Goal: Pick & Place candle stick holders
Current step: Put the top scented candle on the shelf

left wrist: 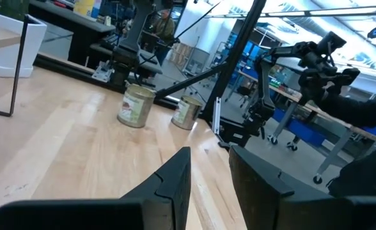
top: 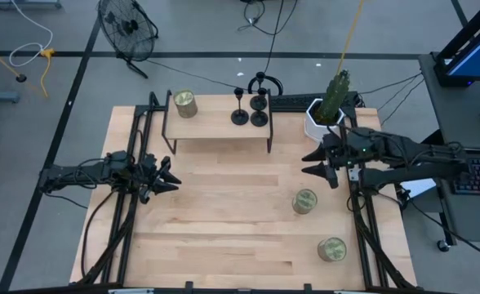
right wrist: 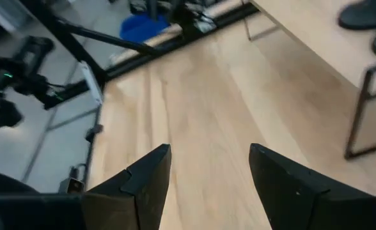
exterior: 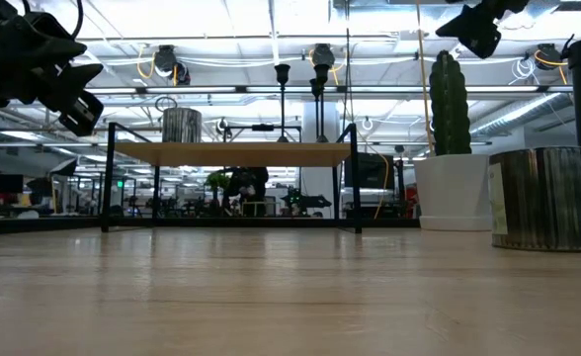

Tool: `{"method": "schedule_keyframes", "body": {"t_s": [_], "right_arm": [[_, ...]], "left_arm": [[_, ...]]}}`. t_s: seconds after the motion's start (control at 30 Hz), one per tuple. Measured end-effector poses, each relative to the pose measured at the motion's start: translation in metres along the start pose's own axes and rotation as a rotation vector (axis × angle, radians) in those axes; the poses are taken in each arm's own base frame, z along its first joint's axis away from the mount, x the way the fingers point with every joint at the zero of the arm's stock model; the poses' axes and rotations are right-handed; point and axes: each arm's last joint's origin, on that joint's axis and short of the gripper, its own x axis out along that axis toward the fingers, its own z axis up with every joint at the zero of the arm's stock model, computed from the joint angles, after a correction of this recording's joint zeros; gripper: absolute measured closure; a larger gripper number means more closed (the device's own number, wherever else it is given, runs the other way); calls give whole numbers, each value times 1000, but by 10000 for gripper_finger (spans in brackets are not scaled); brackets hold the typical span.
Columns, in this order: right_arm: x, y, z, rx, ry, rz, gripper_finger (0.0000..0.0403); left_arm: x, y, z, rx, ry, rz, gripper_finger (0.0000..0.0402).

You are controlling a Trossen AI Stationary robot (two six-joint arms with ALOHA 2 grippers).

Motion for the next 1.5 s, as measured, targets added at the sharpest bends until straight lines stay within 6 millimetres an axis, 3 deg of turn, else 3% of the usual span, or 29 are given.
{"method": "schedule_keyframes", "body": {"t_s": [0.33,0.57,0.77,1.27,1.5], "right_arm": [[0,6,0,110,160,-169,195],[-3,1,-12,281,279,-276,195],[-3,0,-13,286,287,-293,195],[31,8,-16,251,435,-324,195],[26,9,-28,376,536,-423,195]], "left_arm": [[0,0,0,15,0,0,289],[0,0,0,6,0,0,289],[0,0,0,-14,0,1,289],[0,0,0,-37,0,1,289],[0,0,0,-37,1,1,289]]}}
